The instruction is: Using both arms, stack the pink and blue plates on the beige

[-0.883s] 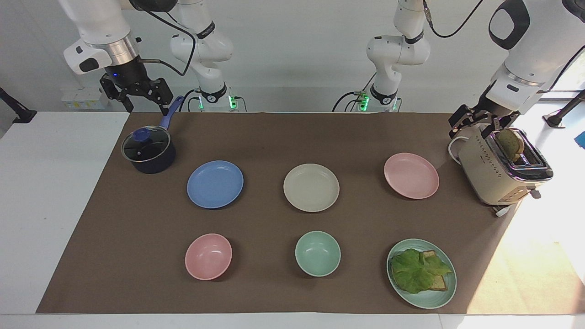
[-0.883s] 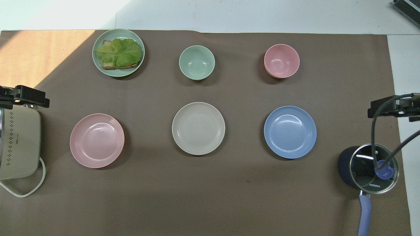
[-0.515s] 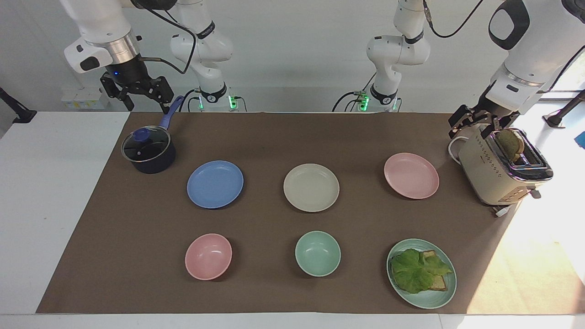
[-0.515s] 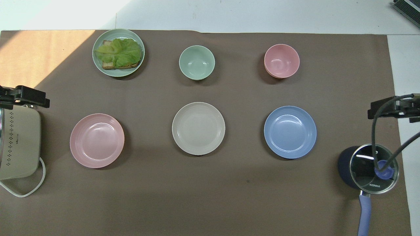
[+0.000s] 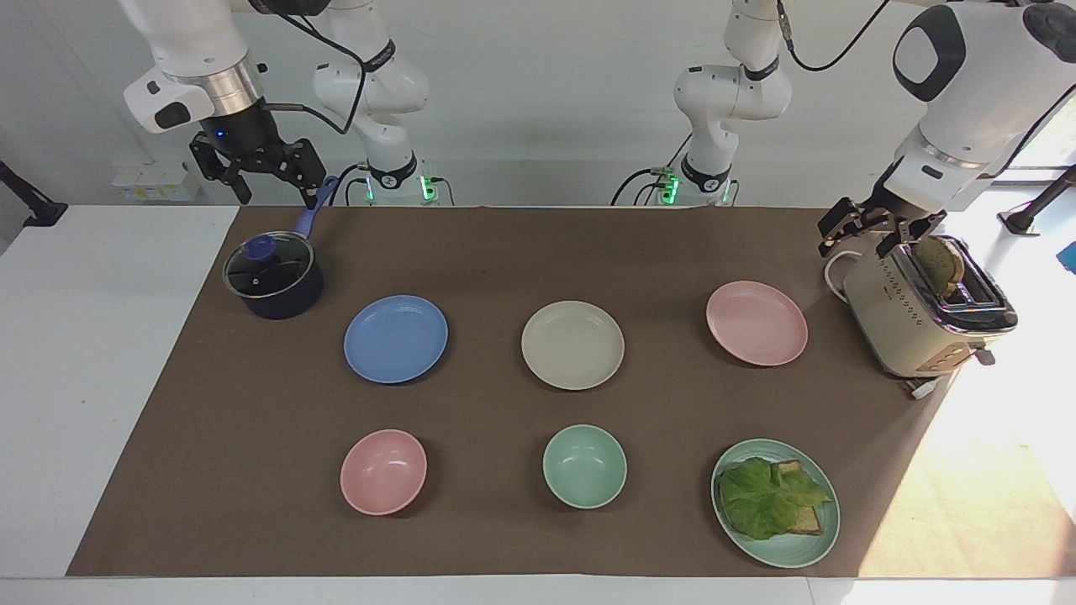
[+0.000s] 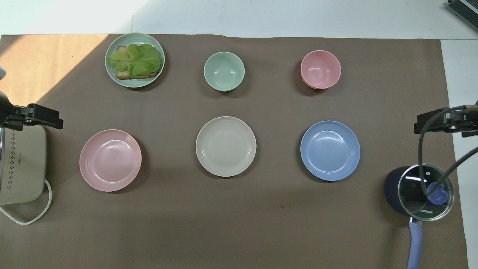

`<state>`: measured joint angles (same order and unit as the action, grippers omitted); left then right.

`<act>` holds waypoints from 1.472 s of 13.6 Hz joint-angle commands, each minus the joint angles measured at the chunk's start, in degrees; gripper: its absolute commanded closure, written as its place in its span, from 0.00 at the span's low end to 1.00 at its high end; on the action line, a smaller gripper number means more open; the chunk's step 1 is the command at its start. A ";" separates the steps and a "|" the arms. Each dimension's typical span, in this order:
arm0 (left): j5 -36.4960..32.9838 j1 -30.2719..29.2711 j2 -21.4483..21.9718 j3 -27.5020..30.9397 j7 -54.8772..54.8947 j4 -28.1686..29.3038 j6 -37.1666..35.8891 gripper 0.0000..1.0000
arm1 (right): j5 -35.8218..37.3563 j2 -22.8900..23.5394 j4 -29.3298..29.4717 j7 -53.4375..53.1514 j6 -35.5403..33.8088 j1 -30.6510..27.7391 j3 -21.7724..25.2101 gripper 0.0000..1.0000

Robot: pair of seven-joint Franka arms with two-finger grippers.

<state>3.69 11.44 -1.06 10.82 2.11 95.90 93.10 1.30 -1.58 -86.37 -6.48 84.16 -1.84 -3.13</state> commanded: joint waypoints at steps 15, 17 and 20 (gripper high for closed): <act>-0.09 -2.57 -5.36 0.61 3.88 29.34 35.05 0.00 | -0.16 0.00 -0.11 -0.37 -0.05 -1.15 -0.91 0.00; -0.09 -2.57 -4.31 0.70 2.91 31.61 35.05 0.00 | -0.16 -0.09 -0.38 -0.37 -0.14 -1.23 -0.91 0.00; -0.09 -2.48 -3.86 0.70 2.03 32.06 33.74 0.00 | -0.16 -0.09 -0.38 -0.37 -0.14 -1.23 -0.91 0.00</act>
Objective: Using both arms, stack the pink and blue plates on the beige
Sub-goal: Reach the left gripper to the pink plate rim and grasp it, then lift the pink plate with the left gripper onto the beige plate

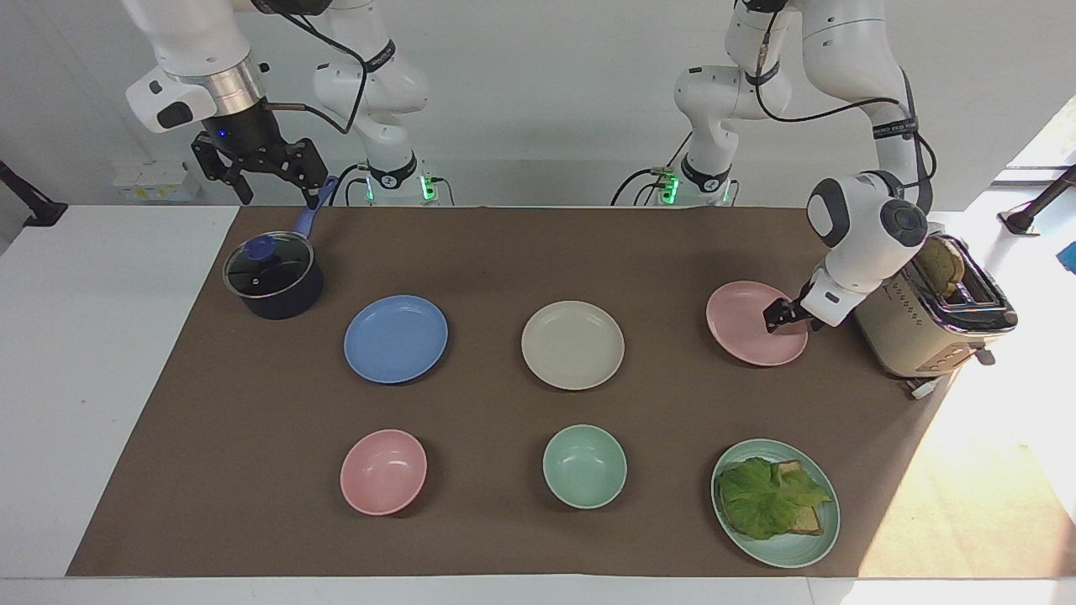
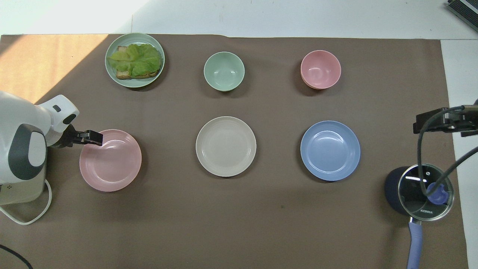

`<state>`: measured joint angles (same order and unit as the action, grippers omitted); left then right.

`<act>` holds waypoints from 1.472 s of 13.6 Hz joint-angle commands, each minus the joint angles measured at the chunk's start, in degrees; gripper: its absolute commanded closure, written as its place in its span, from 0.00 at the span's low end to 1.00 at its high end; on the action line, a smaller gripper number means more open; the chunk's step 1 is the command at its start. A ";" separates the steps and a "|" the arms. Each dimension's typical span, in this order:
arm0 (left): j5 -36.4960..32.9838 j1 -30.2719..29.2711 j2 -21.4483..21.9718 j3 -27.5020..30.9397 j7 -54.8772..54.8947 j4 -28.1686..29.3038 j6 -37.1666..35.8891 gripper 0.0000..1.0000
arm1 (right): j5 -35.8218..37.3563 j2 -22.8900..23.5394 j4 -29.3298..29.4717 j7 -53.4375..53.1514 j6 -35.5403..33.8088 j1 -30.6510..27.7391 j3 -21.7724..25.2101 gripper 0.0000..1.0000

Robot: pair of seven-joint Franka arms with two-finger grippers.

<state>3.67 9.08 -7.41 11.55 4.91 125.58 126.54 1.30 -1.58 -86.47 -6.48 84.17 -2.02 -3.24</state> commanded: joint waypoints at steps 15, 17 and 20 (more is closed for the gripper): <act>-0.33 -2.31 1.27 0.14 2.56 2.38 -0.07 0.42 | -0.16 -0.27 -0.45 -0.29 -0.32 -1.32 -0.71 0.00; -0.33 -1.96 0.91 -0.03 2.29 2.74 0.12 0.72 | -0.25 -0.53 -0.80 0.06 -0.49 -1.32 -0.54 0.00; -0.42 -2.04 0.47 0.06 2.99 0.12 -3.48 1.00 | -0.16 -0.80 -1.15 0.50 -0.49 -1.32 -0.36 0.00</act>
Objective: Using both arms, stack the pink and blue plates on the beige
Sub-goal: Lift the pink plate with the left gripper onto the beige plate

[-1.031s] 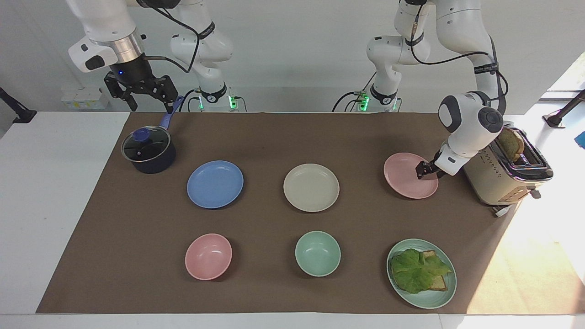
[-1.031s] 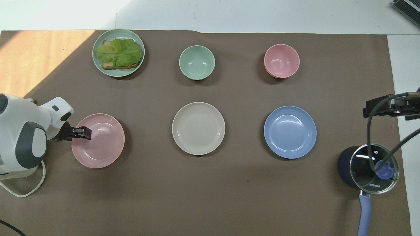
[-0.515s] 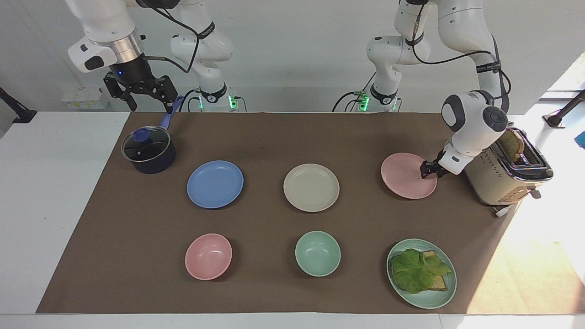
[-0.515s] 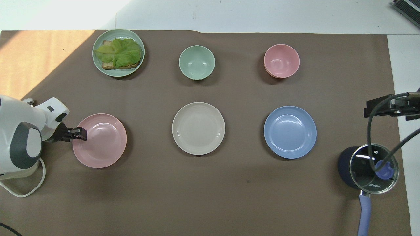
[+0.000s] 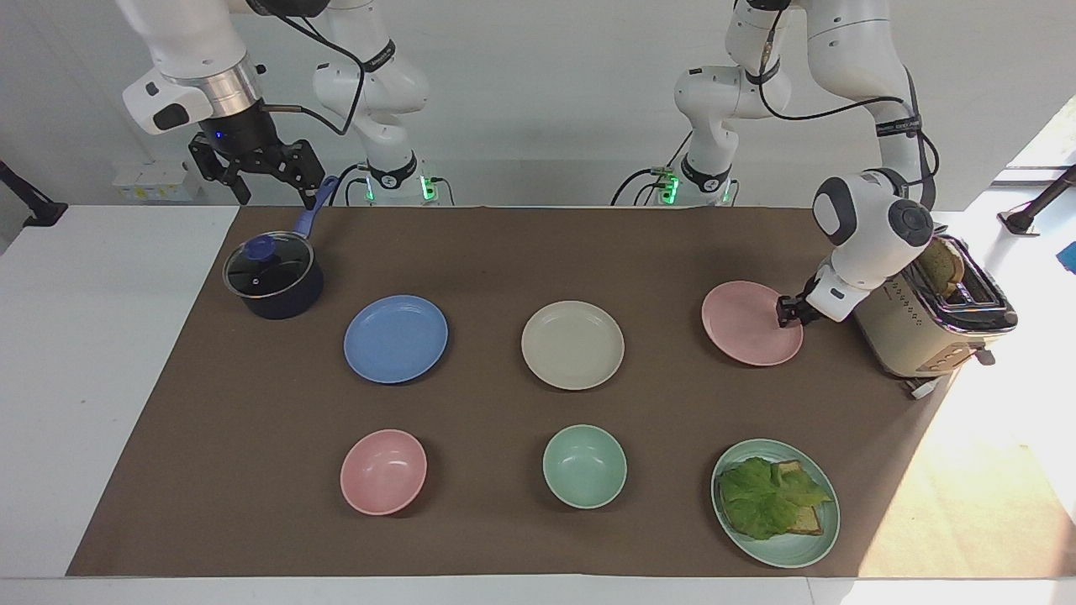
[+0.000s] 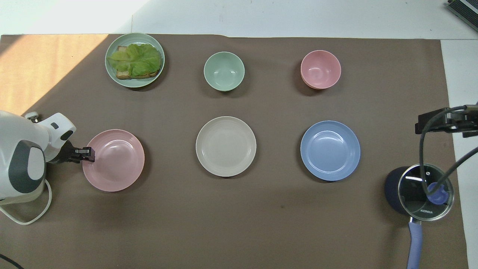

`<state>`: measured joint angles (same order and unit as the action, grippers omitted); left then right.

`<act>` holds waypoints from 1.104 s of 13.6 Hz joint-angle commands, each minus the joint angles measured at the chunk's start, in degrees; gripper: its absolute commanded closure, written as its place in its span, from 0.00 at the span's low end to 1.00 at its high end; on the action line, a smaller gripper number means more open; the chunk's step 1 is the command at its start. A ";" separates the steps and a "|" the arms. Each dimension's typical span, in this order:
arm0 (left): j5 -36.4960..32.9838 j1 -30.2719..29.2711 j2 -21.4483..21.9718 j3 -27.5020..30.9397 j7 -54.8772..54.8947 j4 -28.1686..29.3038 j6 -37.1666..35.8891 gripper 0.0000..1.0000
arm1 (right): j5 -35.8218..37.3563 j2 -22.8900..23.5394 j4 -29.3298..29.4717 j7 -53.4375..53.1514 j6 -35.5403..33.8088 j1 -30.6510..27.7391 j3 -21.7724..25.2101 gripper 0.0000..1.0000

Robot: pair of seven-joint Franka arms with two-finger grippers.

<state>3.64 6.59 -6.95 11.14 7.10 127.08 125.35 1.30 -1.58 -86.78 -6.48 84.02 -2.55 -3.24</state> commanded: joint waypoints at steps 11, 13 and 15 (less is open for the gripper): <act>7.51 3.59 0.62 -2.78 -7.75 -21.52 -30.52 1.00 | -0.25 -0.62 -0.76 0.24 1.57 -0.09 -0.54 0.00; 7.96 7.28 0.44 -6.03 -18.22 -21.70 -28.16 1.00 | -0.25 -0.62 -0.76 0.06 2.02 -0.08 -0.63 0.00; 10.41 12.89 0.79 -6.66 -25.26 -21.00 -24.38 1.00 | -0.25 -0.53 -0.76 0.06 2.02 -0.08 -0.72 0.00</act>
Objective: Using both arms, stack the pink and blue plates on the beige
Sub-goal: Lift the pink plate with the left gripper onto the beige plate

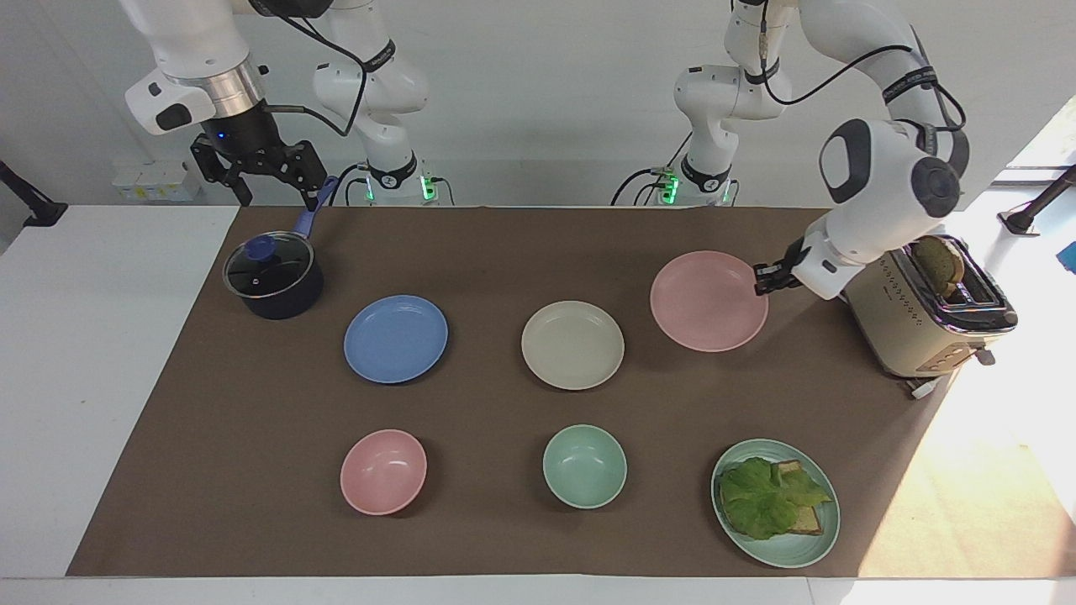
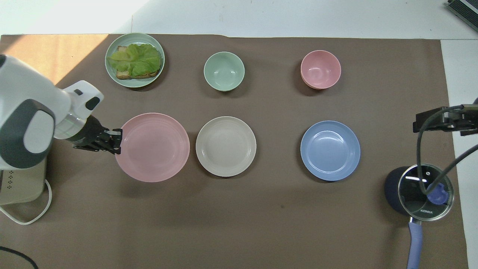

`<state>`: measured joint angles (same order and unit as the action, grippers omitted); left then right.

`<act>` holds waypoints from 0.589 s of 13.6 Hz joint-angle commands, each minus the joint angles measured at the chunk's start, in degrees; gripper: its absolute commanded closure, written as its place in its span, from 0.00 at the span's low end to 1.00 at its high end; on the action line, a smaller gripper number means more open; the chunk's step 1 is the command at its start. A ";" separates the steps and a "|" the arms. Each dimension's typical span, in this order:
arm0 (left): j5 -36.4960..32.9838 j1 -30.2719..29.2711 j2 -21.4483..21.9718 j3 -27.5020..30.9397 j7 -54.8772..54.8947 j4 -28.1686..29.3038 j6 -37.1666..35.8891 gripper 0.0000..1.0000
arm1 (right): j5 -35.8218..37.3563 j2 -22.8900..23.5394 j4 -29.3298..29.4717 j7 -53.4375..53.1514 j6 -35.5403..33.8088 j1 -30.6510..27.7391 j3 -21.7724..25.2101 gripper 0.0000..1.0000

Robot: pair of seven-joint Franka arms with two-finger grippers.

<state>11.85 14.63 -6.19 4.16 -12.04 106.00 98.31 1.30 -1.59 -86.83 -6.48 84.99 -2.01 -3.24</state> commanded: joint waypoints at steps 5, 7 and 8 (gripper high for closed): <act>3.18 15.68 -2.94 0.32 -14.59 3.06 15.83 1.00 | -0.51 -0.61 -0.80 0.06 1.66 -0.45 -0.97 0.00; 3.18 17.79 -5.84 0.32 -14.41 5.26 22.15 1.00 | -0.69 -0.70 -0.89 -0.03 2.11 -0.37 -1.24 0.00; 3.09 17.89 -5.85 0.32 -13.54 5.97 23.14 1.00 | -0.78 -0.70 -0.89 -0.20 2.11 -0.45 -1.94 0.00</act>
<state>13.81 31.17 -11.47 3.30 -26.69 110.10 118.05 1.18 -1.59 -86.83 -6.48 85.97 -1.70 -3.55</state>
